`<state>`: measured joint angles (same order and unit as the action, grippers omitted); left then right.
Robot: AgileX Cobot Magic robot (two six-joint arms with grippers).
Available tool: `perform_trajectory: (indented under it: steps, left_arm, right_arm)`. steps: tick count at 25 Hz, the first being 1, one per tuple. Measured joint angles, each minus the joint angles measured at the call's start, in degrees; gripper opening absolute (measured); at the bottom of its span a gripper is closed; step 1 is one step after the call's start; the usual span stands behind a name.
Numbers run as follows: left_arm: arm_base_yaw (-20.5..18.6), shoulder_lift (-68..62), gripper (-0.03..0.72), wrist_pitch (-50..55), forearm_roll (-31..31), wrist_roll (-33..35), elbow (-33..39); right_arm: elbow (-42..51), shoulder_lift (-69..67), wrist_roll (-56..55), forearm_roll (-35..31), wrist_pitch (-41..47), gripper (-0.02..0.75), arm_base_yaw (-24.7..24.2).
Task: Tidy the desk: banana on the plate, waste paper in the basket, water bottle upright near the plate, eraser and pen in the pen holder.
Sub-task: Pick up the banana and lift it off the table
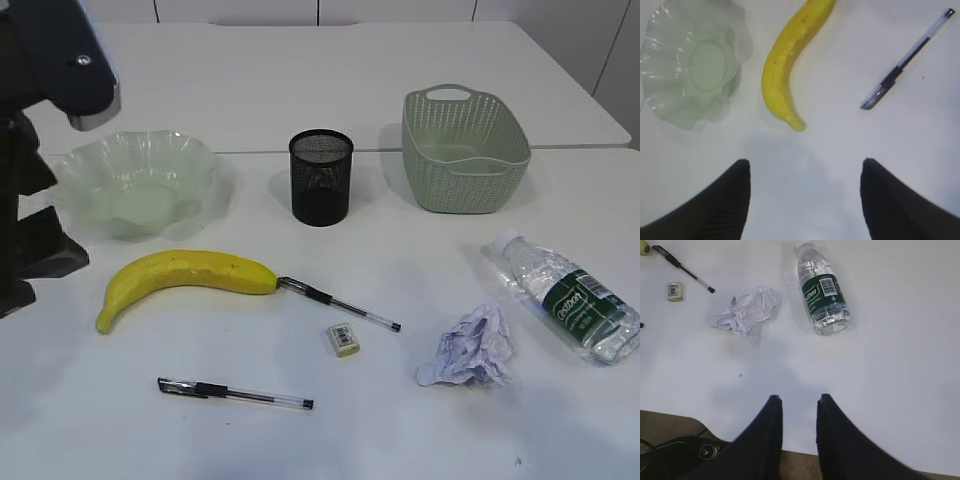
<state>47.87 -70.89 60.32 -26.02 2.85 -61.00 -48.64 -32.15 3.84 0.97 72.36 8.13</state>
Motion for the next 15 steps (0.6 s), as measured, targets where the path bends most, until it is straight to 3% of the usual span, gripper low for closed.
perform_trajectory:
  steps: [10, 15]
  left_arm:
    - [-0.58, -0.95, 0.485, -7.87, 3.62, 11.89, 0.00]
    - [-1.13, -2.55, 0.485, -9.57, 4.92, 13.80, 0.00]
  right_arm:
    - [0.00, 0.00, 0.00, 0.00, 0.00, 0.176, 0.00]
    - [0.00, 0.00, 0.00, 0.00, 0.00, 0.176, 0.00]
